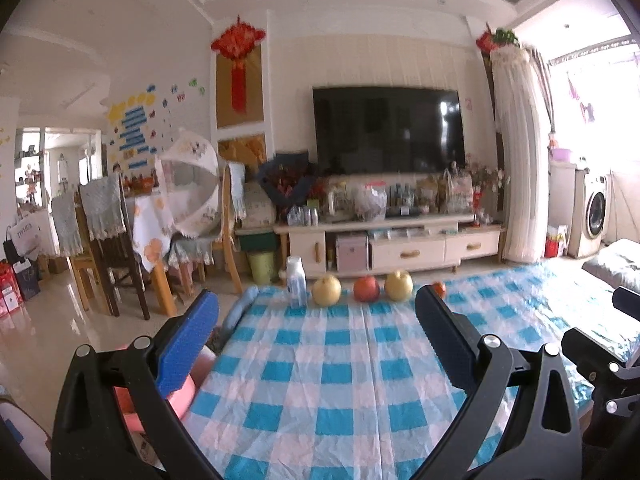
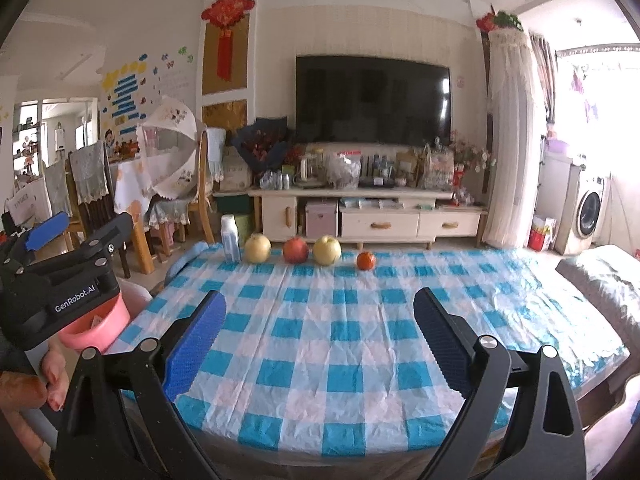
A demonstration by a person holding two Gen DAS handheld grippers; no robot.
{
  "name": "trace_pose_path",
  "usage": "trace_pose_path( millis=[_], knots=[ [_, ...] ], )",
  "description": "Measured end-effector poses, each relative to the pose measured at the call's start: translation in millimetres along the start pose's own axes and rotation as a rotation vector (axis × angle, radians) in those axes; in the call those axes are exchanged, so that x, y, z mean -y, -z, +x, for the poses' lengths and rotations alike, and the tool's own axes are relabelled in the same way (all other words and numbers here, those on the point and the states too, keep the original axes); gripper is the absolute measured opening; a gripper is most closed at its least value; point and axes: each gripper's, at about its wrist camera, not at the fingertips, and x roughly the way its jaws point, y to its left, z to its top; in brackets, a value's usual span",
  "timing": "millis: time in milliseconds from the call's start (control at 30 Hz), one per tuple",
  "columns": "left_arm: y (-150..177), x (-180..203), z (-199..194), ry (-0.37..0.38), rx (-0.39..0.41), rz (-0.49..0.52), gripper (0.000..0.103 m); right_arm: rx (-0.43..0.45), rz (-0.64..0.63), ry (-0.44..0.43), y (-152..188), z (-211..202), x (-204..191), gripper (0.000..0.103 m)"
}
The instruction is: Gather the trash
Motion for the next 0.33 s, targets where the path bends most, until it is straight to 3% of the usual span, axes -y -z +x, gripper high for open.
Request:
trace_pose_path(
  millis=[200, 300, 333],
  knots=[
    [36, 14, 68, -0.018, -0.170, 0.003, 0.099, -0.132, 0.018, 0.025, 26, 79, 17, 0.094],
    [62, 21, 119, -0.005, -0.310, -0.032, 0.099, -0.217, 0.022, 0.047, 39, 132, 26, 0.094],
    [69, 23, 131, -0.006, -0.342, -0.041, 0.099, -0.217, 0.022, 0.047, 39, 132, 26, 0.094]
  ],
)
